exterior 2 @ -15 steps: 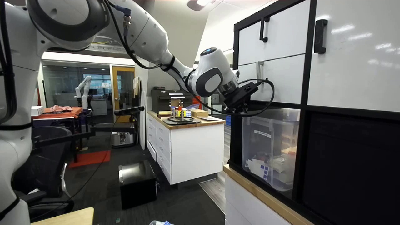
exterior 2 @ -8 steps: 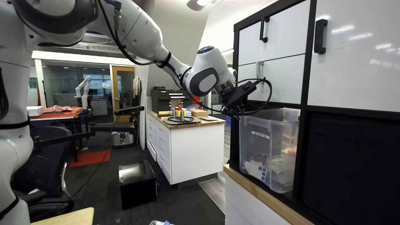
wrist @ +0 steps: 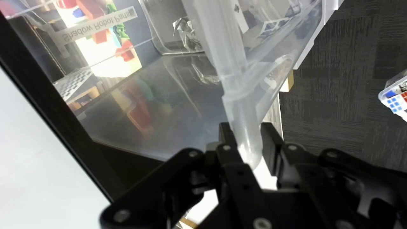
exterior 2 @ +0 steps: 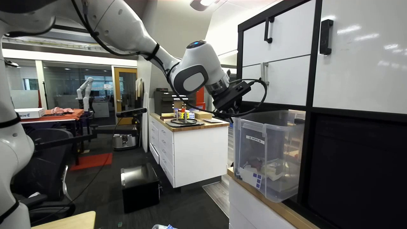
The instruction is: Pull out the clear storage box
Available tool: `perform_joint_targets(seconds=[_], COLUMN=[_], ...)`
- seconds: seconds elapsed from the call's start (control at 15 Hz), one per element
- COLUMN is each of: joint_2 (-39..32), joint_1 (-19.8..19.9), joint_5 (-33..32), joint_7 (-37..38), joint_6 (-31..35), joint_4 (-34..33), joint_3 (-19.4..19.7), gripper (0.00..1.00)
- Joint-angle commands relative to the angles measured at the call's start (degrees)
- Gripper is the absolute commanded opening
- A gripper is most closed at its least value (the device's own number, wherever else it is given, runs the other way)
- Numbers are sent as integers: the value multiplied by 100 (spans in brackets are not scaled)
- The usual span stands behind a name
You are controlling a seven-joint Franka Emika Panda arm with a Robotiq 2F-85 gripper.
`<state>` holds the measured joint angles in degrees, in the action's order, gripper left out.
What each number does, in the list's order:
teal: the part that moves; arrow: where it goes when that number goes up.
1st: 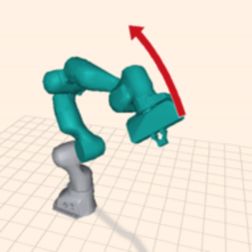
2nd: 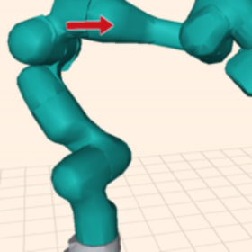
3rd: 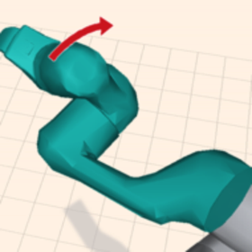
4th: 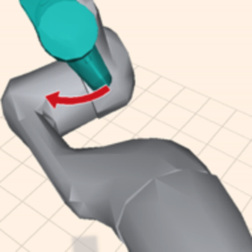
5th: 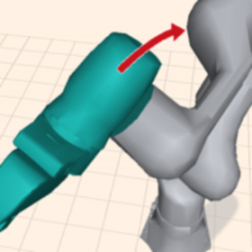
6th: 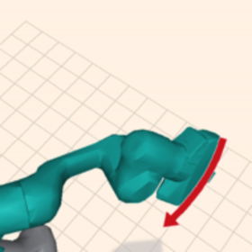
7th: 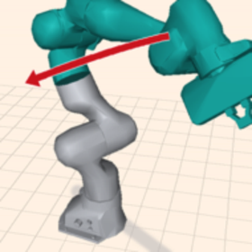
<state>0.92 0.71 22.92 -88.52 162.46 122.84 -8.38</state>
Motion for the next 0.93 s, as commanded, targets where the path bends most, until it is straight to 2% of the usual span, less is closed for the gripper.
perform_joint_targets(seconds=[0.0, 0.33, 0.4, 0.47, 0.6, 0.67, 0.87], joint_2=[887, 1480, 1557, 1626, 1738, 1786, 1911], joint_1=[-5, -24, -20, -18, -22, -469, -666], joint_5=[376, 408, 387, 375, 397, 143, 9], joint_7=[-151, -110, -87, -62, -36, 181, 401], joint_6=[-254, -470, -513, -550, -630, -601, -604], joint_4=[757, 1286, 1355, 1412, 1514, 1570, 1650], joint_3=[36, 81, 83, 86, 98, 539, 775], gripper=[6, 6, 23, 51, 57, 63, 83])
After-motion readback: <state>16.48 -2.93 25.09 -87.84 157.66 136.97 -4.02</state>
